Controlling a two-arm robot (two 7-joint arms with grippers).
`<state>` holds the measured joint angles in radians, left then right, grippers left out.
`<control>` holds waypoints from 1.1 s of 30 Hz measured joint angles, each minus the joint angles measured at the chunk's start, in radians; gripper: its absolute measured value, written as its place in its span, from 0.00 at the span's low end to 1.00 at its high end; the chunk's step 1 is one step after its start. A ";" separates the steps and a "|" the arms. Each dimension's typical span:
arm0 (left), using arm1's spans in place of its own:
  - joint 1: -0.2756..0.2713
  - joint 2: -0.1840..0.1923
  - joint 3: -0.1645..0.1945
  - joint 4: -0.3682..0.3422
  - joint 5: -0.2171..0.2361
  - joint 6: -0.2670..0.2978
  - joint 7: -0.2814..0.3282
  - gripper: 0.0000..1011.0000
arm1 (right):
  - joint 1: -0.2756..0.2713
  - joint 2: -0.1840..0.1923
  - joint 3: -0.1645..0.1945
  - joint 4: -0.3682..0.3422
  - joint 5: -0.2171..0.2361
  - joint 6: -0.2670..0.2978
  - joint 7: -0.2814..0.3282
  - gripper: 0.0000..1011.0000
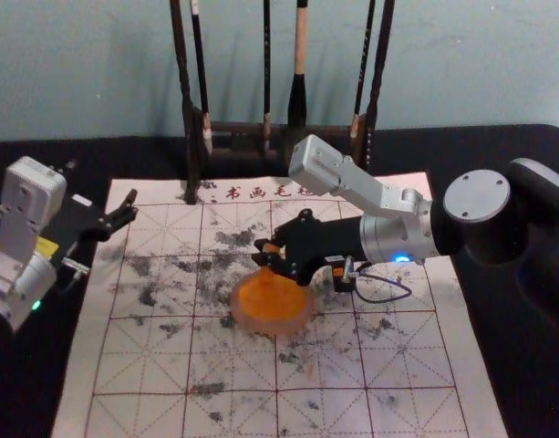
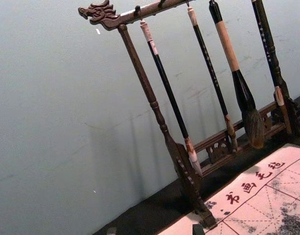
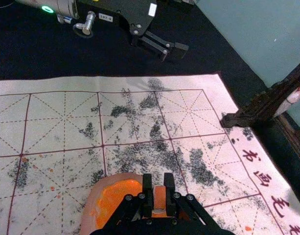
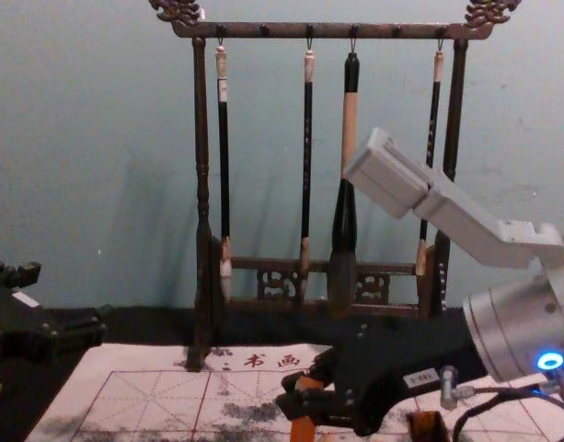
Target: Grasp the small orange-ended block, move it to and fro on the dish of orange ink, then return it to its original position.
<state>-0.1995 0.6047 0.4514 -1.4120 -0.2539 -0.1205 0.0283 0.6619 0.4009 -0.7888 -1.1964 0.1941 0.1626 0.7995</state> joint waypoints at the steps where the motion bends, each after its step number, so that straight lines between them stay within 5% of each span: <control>1: 0.000 0.000 0.000 0.000 0.000 0.000 0.000 0.99 | 0.001 0.000 -0.001 0.001 0.002 0.002 0.003 0.12; 33: 0.000 0.000 0.000 0.000 0.000 0.000 0.000 0.99 | -0.002 0.026 -0.017 -0.025 0.009 0.007 0.010 0.12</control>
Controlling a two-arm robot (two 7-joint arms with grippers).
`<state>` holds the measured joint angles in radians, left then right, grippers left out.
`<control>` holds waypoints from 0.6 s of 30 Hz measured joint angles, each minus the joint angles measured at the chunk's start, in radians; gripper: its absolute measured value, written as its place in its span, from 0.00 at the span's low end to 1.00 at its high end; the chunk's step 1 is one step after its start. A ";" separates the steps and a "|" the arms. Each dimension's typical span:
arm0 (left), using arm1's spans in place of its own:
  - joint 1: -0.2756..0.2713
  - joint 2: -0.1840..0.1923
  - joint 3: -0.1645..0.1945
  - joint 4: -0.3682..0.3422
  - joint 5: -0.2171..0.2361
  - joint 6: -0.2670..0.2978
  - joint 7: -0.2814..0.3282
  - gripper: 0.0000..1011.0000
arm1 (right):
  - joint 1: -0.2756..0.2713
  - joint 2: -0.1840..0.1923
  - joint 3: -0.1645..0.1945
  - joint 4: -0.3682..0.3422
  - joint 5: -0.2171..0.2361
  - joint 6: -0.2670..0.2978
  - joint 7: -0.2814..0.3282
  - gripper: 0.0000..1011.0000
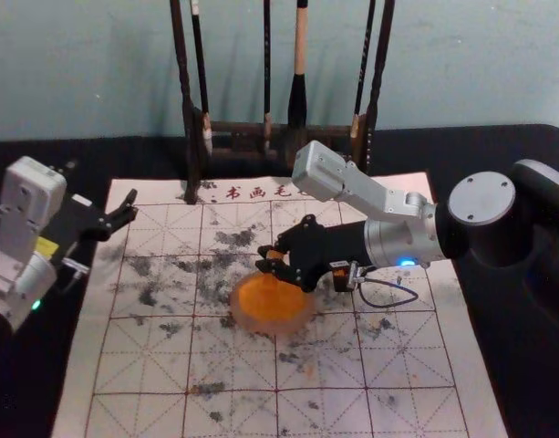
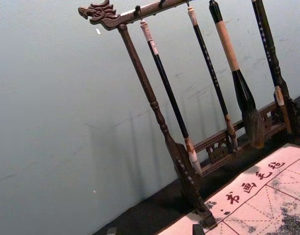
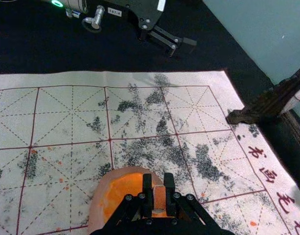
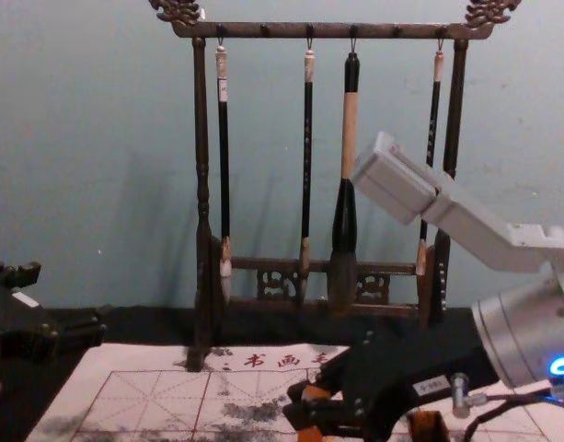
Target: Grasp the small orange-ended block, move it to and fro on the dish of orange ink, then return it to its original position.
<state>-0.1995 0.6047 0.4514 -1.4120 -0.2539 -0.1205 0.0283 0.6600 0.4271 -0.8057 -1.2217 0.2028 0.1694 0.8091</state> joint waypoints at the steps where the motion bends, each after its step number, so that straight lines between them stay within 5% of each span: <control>1: 0.000 0.000 0.000 0.000 0.000 0.000 0.000 0.99 | 0.000 0.000 0.000 0.000 0.000 0.001 -0.001 0.12; 18: 0.000 0.000 0.000 0.000 0.000 0.000 0.000 0.99 | -0.011 0.041 0.007 -0.046 0.000 0.008 0.005 0.12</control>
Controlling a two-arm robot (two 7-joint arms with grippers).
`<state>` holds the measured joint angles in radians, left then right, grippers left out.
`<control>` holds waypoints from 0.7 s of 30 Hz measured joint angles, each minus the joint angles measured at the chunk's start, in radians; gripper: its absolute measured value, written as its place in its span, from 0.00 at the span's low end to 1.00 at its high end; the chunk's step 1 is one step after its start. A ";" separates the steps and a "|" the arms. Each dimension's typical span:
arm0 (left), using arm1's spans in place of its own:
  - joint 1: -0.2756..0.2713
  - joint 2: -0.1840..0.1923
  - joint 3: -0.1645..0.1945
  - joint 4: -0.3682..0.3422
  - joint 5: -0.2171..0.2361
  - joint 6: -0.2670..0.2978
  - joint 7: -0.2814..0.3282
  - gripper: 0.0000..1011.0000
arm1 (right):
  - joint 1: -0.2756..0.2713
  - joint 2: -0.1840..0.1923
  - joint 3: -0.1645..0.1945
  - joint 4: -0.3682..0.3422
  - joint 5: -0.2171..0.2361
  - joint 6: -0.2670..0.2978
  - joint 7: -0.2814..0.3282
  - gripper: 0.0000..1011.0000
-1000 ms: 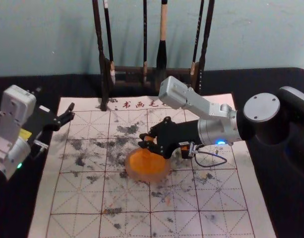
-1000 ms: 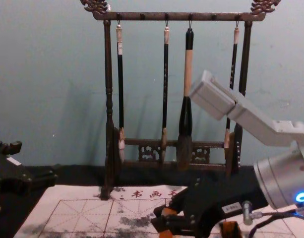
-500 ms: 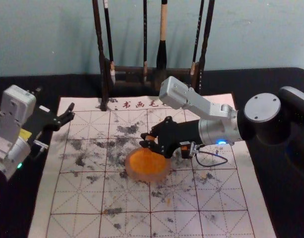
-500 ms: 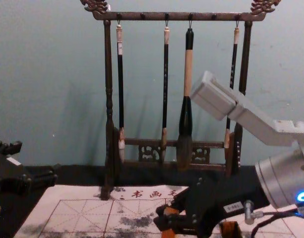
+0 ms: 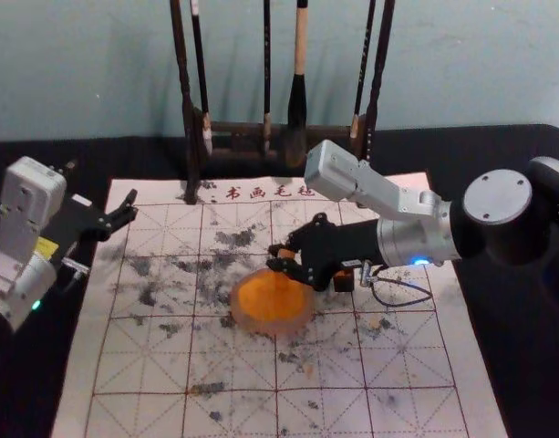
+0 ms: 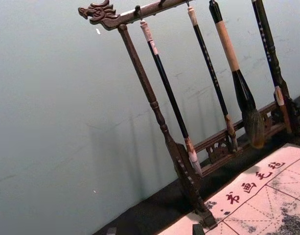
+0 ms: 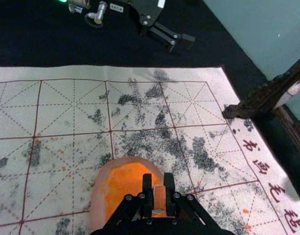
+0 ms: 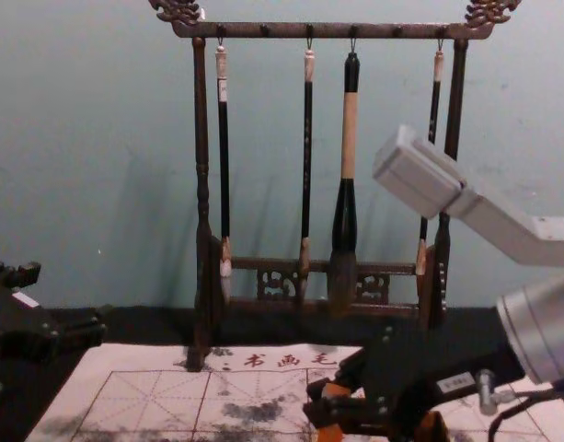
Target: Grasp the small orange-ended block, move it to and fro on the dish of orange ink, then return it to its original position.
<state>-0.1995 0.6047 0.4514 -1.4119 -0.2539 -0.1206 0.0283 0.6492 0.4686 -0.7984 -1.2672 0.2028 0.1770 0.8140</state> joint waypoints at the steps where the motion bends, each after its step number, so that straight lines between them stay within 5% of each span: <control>1: 0.000 0.000 0.000 0.000 0.000 0.000 0.000 0.99 | -0.001 0.003 0.000 -0.003 0.000 0.000 0.002 0.12; 21: 0.000 0.000 0.000 0.000 0.000 0.000 0.000 0.99 | -0.033 0.054 -0.012 -0.076 0.018 -0.002 0.035 0.12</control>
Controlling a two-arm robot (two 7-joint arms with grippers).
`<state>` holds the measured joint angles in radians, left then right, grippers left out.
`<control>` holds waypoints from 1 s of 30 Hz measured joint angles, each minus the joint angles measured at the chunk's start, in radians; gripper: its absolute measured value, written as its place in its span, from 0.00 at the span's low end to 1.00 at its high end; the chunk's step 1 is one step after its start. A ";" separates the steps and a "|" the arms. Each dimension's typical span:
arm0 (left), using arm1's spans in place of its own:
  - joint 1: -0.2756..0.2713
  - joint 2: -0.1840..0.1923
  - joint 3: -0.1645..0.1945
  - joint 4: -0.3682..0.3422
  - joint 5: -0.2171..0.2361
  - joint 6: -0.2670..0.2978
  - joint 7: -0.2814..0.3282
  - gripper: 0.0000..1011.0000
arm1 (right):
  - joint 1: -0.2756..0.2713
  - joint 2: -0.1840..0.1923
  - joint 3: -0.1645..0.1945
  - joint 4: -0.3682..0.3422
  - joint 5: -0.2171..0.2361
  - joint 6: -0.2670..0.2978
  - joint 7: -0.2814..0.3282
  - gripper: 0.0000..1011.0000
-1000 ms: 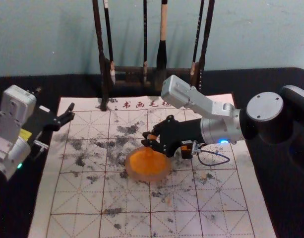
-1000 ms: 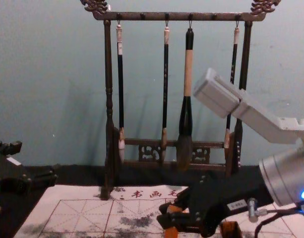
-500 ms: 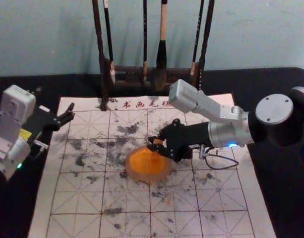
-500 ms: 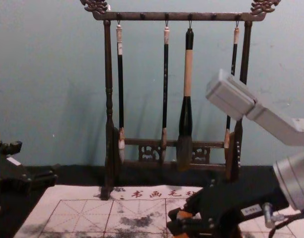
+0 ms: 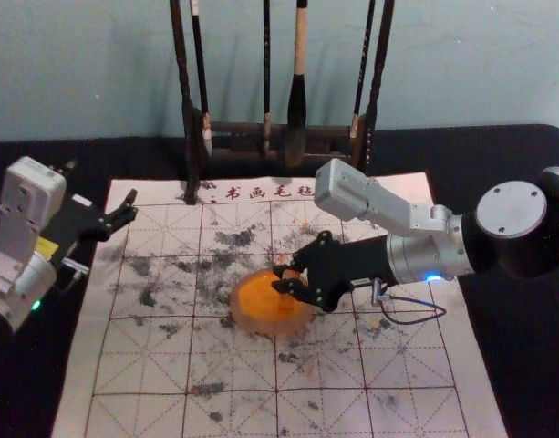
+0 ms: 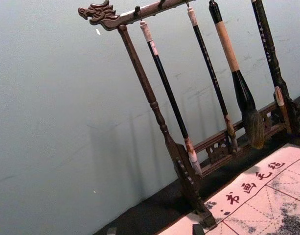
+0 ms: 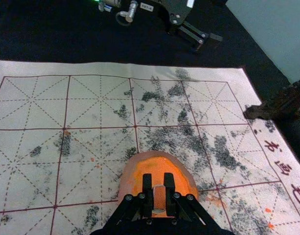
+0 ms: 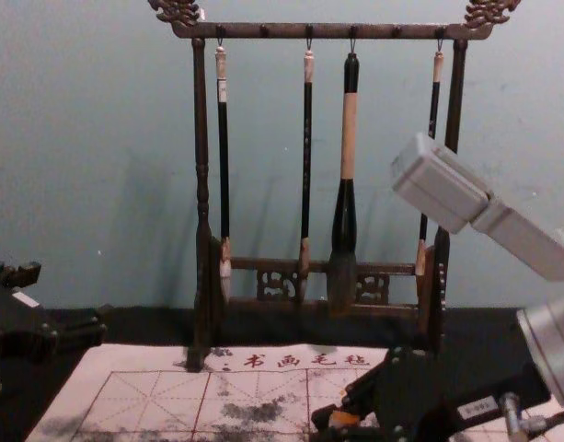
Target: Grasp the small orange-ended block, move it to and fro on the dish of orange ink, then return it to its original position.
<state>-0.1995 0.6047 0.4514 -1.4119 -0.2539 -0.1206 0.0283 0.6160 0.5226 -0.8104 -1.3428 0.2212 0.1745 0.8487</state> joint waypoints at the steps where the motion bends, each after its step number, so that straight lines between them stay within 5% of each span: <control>1: 0.000 0.000 0.000 0.000 0.000 0.000 0.000 0.99 | 0.000 0.000 -0.001 -0.001 0.000 0.000 0.001 0.12; 30: 0.000 0.000 0.000 0.000 0.000 0.000 0.000 0.99 | 0.055 -0.092 -0.031 0.110 0.001 -0.026 0.002 0.12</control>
<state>-0.1995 0.6047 0.4514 -1.4120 -0.2539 -0.1205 0.0283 0.6711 0.4308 -0.8417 -1.2328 0.2227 0.1481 0.8504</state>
